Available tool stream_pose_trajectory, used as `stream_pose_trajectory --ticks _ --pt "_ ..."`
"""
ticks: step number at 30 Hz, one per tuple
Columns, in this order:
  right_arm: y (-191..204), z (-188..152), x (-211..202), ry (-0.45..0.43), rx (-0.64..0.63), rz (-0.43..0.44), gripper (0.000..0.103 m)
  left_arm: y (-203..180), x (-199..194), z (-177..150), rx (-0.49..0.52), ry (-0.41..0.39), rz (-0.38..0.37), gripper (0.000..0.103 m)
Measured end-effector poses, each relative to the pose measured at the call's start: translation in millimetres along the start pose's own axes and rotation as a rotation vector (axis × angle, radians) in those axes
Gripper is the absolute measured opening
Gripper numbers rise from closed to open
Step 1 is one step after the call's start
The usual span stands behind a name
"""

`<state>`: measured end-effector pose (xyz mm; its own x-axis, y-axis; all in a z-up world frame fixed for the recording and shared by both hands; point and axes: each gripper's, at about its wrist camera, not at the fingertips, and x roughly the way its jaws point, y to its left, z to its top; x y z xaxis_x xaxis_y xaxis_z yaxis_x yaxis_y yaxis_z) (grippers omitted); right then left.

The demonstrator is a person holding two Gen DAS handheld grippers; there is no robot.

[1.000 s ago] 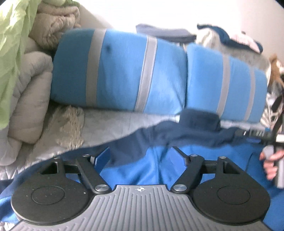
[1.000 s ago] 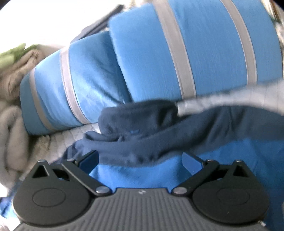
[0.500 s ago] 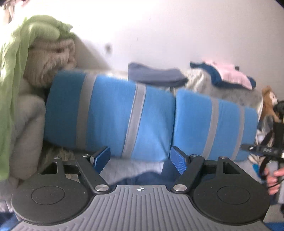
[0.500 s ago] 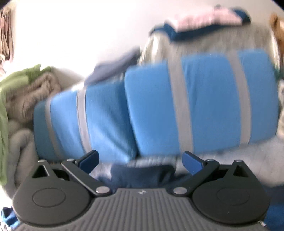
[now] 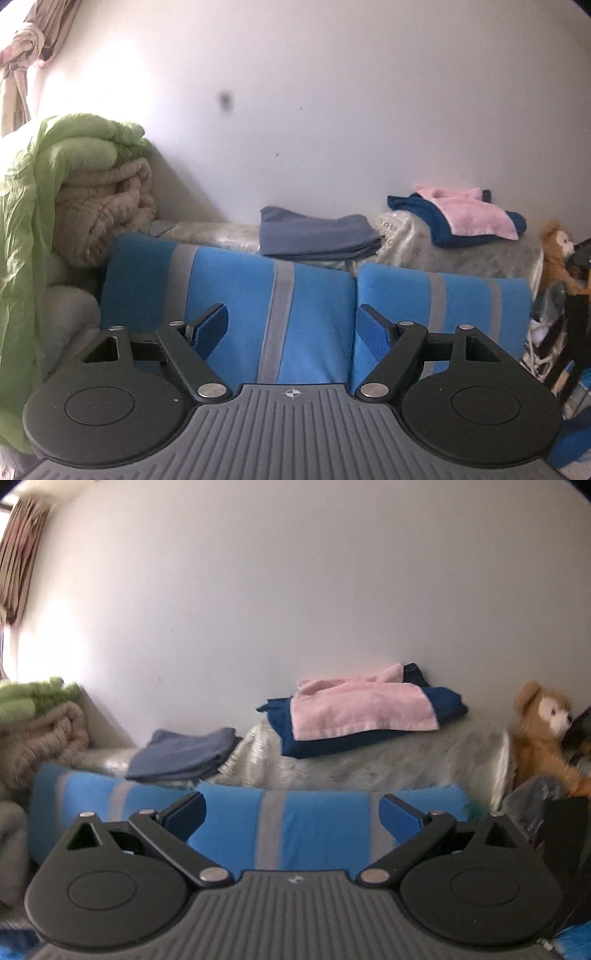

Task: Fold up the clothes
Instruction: 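Raise both tools up and away from the hoodie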

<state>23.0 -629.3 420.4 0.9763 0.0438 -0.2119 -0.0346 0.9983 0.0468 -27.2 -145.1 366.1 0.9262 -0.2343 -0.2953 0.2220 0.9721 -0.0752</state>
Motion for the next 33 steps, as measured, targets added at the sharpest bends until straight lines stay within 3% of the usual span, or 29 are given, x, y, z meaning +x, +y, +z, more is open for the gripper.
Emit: stream_pose_trajectory --ticks 10,18,22,25,29,33 --pt "-2.3 -78.8 32.4 0.150 -0.176 0.003 0.103 -15.3 38.5 -50.7 -0.049 0.081 0.034 0.076" --pt "27.1 -148.8 65.4 0.253 -0.298 0.109 0.103 -36.8 72.8 -98.4 -0.189 0.092 -0.074 0.076" --pt "46.7 -171.7 86.6 0.314 -0.286 0.144 0.103 -59.7 90.1 -129.2 -0.219 0.103 -0.101 0.076" --pt "59.9 -186.4 100.9 0.370 -0.258 0.185 0.103 -74.5 97.1 -154.7 -0.212 0.112 -0.088 0.076" --pt "73.6 -206.2 121.3 0.459 -0.314 0.195 0.103 -82.6 100.0 -187.5 -0.215 0.116 -0.044 0.076" --pt "67.3 -215.7 141.8 0.553 -0.152 0.262 0.103 -82.4 107.3 -211.5 -0.222 0.144 0.003 0.076"
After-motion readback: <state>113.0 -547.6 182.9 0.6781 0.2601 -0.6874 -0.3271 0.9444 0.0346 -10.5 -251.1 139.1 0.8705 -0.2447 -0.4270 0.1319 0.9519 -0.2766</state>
